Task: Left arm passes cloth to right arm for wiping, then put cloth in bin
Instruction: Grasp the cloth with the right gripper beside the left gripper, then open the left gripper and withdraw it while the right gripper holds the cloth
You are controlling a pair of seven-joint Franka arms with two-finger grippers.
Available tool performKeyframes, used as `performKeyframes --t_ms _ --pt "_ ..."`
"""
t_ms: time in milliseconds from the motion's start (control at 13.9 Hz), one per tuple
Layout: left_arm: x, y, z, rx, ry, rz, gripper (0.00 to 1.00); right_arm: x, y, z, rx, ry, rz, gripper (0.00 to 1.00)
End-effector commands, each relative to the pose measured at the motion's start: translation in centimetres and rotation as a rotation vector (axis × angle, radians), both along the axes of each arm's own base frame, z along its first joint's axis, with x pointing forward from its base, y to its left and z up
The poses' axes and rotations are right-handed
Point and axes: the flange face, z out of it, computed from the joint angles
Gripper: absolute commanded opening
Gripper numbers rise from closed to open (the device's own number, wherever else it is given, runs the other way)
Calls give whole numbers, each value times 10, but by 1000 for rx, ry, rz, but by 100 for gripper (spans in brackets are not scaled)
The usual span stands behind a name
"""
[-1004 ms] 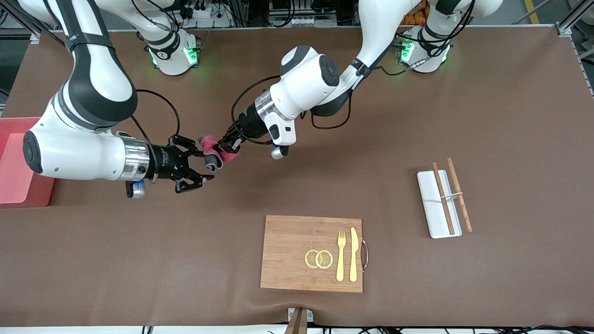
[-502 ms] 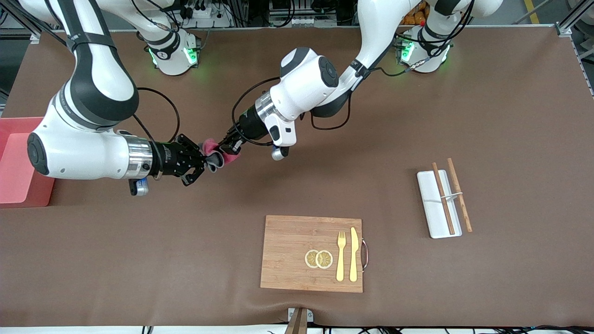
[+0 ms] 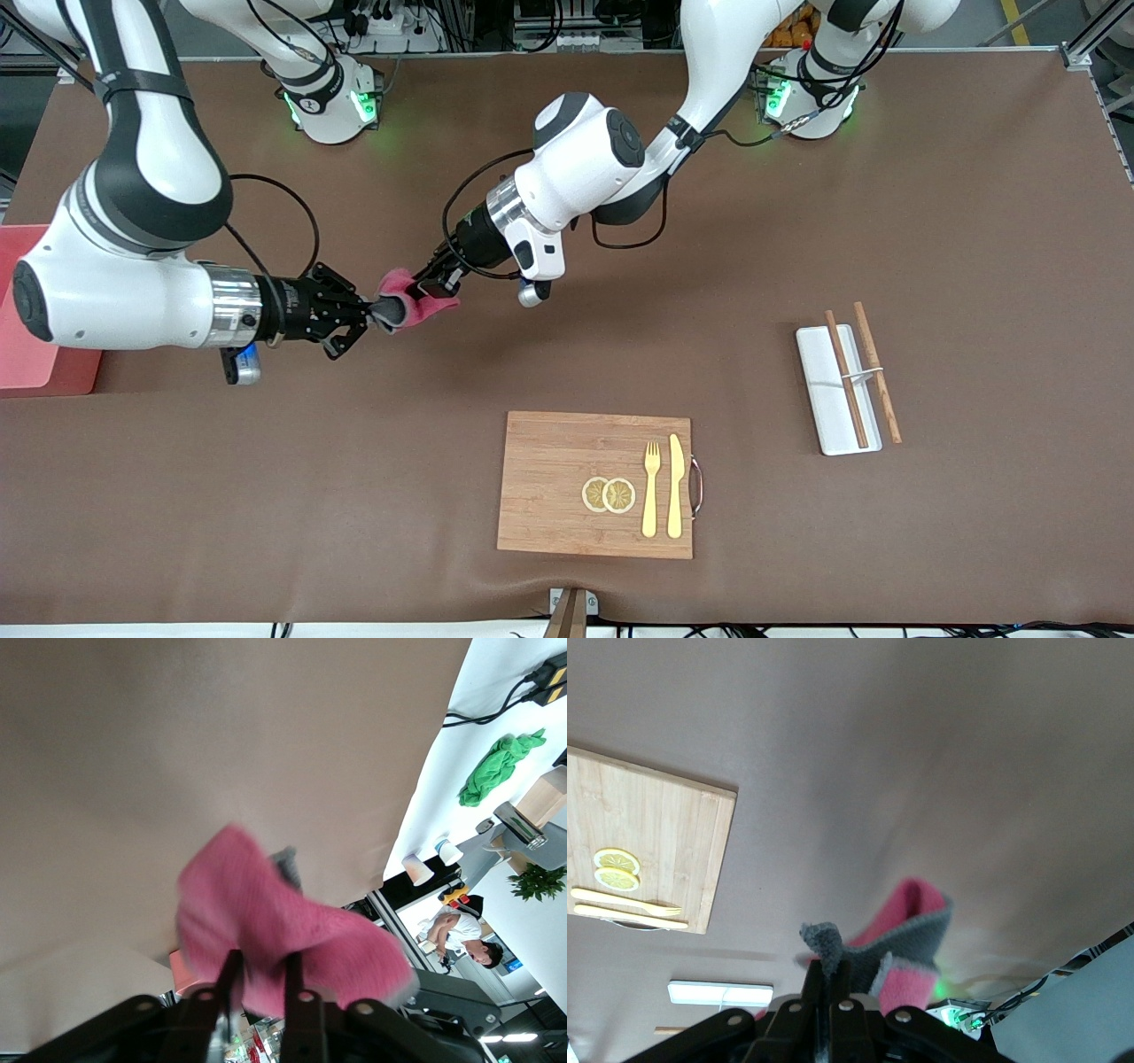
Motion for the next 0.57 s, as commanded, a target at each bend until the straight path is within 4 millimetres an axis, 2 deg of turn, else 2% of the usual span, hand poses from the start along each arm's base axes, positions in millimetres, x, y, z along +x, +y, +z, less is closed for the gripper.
performKeyframes --t_ms 0,72,215,287,430,502 --pt "4 6 31 -22 -26 26 100 2 -3 3 1 -18 28 0" --pt "4 12 41 -22 -26 27 100 3 -3 2 2 -24 40 0" --pt "21 44 77 12 -10 6 100 4 0 -5 4 -30 61 0" --pt "33 66 96 63 3 -26 100 5 1 -17 -6 -30 81 0" --pt "40 103 133 197 -21 -95 100 14 1 -43 -29 -60 93 0" --pt "45 123 145 265 -26 -120 100 17 5 -59 -29 -63 103 0"
